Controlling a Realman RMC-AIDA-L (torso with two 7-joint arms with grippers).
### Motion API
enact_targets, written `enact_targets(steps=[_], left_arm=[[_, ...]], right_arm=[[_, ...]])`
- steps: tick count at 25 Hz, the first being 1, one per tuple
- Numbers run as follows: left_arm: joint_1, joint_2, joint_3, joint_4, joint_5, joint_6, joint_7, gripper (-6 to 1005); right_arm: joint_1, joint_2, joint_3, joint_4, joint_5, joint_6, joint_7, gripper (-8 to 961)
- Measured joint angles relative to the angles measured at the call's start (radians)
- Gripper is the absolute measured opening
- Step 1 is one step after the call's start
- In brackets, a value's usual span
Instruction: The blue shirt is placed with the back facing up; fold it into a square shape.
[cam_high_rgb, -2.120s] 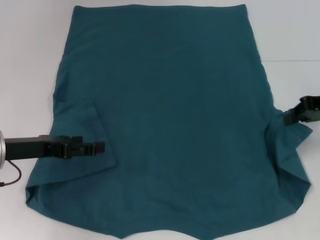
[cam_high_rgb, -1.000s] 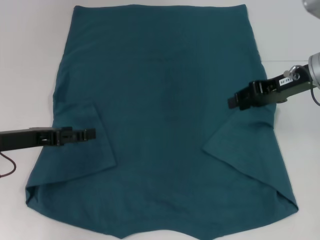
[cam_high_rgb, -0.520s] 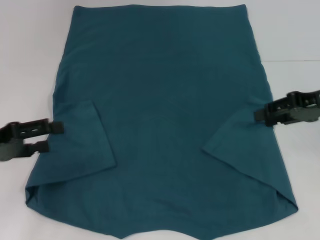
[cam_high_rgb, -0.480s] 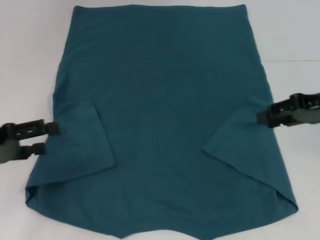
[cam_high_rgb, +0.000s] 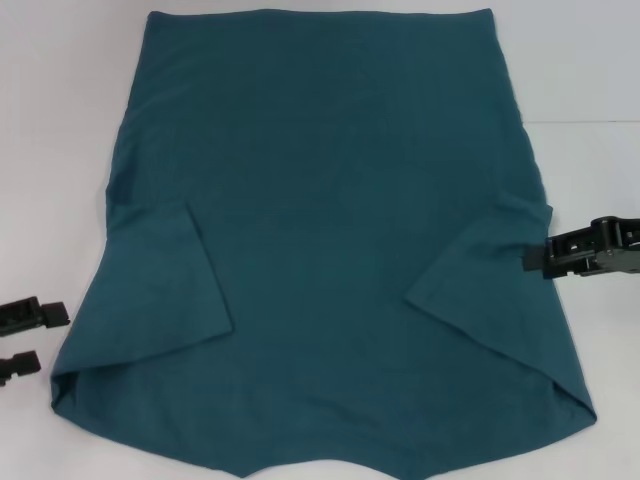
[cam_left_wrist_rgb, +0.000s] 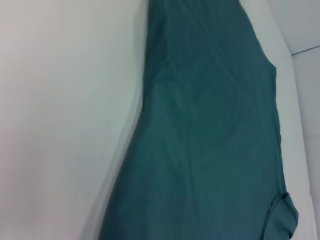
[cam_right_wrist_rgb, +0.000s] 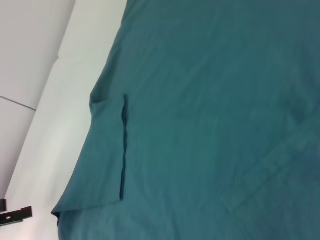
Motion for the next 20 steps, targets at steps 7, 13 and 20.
enact_targets(steps=[7, 13, 20], left_arm=[[0.009, -0.005, 0.013, -0.059, 0.008, -0.079, 0.024, 947], [0.007, -0.006, 0.02, -0.084, 0.029, -0.125, 0.03, 947], [0.01, -0.013, 0.02, -0.106, 0.03, -0.15, 0.093, 947]], right_arm=[[-0.008, 0.021, 0.013, 0.002, 0.001, 0.007, -0.046, 507], [-0.015, 0.028, 0.032, 0.002, 0.001, 0.012, -0.053, 507], [-0.021, 0.029, 0.049, 0.002, 0.001, 0.014, -0.054, 507]])
